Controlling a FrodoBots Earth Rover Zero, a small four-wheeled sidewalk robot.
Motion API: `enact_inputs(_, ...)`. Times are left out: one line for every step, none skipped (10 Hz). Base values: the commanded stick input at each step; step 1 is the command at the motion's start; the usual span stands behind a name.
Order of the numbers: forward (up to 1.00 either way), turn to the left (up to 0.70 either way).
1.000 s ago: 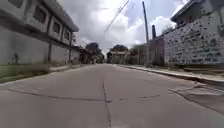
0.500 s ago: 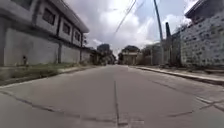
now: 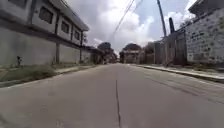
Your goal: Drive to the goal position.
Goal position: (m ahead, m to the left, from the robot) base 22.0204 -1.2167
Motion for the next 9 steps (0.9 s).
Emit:
enact_inputs(1.0, -0.02)
enact_inputs(1.0, -0.02)
enact_inputs(1.0, 0.0)
enact_inputs(1.0, -0.02)
enact_inputs(1.0, 0.0)
enact_inputs(1.0, 0.0)
enact_inputs(1.0, -0.01)
enact_inputs(1.0, -0.01)
enact_inputs(1.0, 0.0)
